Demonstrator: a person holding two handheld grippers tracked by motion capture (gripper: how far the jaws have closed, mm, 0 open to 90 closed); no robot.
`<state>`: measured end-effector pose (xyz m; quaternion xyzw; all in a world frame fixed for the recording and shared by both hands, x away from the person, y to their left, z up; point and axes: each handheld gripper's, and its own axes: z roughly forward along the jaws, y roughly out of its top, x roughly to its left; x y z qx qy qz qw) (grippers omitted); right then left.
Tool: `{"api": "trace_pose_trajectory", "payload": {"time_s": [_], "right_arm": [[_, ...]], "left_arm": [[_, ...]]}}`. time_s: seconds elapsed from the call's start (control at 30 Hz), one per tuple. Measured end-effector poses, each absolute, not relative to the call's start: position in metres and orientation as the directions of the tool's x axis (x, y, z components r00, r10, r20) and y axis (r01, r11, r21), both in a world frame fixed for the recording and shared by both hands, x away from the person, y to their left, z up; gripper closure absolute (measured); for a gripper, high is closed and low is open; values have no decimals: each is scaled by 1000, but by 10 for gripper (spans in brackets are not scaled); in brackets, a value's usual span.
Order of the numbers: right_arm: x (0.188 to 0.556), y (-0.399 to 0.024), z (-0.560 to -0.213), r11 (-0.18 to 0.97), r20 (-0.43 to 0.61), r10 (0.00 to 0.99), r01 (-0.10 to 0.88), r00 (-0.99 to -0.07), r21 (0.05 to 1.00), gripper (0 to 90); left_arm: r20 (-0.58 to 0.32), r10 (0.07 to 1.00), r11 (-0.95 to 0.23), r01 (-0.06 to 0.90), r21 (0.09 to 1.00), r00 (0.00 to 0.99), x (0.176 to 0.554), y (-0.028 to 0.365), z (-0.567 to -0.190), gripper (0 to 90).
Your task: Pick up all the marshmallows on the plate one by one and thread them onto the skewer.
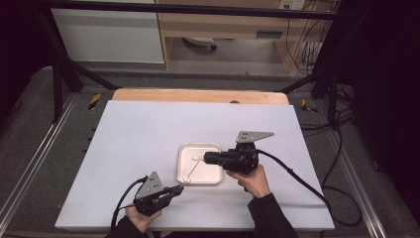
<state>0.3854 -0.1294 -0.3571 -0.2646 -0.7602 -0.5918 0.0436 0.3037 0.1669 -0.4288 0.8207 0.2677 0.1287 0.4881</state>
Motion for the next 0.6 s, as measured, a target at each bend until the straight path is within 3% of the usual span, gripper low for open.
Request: {"api": "trace_pose_trajectory", "payload": {"time_s": [0.37, 0.6], "right_arm": [[386, -129, -357, 135, 385, 346, 452, -855, 882, 775], [386, -127, -359, 127, 394, 326, 453, -859, 882, 822]], "left_arm": [[-26, 530, -423, 290, 858, 848, 303, 163, -428, 883], [-15, 520, -437, 281, 854, 854, 302, 161, -428, 884]]}}
